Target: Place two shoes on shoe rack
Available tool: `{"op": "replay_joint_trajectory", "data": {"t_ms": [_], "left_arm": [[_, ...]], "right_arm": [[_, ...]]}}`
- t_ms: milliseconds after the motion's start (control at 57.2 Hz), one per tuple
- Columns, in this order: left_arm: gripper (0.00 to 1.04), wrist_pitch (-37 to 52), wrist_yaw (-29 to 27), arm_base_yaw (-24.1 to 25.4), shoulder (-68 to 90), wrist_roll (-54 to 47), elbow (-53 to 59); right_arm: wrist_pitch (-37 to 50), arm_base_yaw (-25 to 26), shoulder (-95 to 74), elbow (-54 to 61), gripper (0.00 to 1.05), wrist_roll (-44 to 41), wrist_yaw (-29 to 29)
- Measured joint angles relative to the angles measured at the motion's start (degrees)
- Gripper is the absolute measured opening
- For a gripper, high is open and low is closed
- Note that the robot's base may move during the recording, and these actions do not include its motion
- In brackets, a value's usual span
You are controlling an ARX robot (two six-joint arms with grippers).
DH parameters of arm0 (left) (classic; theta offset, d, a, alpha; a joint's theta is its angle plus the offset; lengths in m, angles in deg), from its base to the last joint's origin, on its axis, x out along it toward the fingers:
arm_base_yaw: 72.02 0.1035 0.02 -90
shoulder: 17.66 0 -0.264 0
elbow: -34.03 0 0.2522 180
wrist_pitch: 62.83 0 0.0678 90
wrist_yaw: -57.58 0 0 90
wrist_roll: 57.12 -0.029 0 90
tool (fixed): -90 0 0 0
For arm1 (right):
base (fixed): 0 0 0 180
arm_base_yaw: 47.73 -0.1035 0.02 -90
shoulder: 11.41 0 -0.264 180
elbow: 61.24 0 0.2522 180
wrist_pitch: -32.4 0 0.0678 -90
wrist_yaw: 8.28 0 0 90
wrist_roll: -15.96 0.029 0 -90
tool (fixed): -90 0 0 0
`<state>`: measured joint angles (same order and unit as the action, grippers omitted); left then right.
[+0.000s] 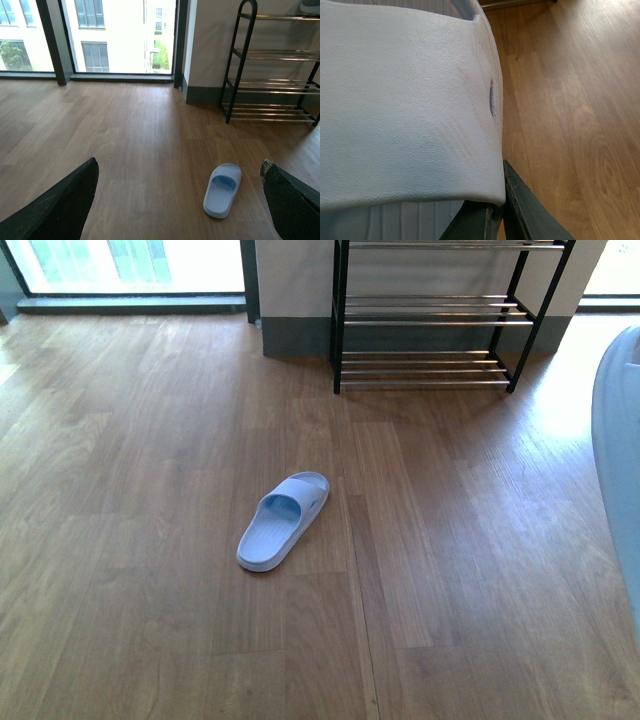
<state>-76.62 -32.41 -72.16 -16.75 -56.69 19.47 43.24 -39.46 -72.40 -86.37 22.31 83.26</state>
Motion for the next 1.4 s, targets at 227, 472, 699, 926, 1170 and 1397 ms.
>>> {"op": "replay_joint_trajectory", "data": {"t_ms": [227,472,699,926,1170,1397], "left_arm": [[0.95,0.0,0.0,0.0,0.0,0.0,0.0],[0.95,0.0,0.0,0.0,0.0,0.0,0.0],[0.95,0.0,0.0,0.0,0.0,0.0,0.0],[0.95,0.0,0.0,0.0,0.0,0.0,0.0],[0.95,0.0,0.0,0.0,0.0,0.0,0.0],[0.95,0.0,0.0,0.0,0.0,0.0,0.0]], "right_arm": [[0.0,0.0,0.0,0.0,0.01,0.0,0.0],[0.0,0.0,0.0,0.0,0.01,0.1,0.0],[0.0,0.0,0.0,0.0,0.01,0.1,0.0],[0.0,0.0,0.0,0.0,0.01,0.1,0.1],[0.0,0.0,0.0,0.0,0.01,0.1,0.1],[0.0,0.0,0.0,0.0,0.01,0.1,0.1]]}}
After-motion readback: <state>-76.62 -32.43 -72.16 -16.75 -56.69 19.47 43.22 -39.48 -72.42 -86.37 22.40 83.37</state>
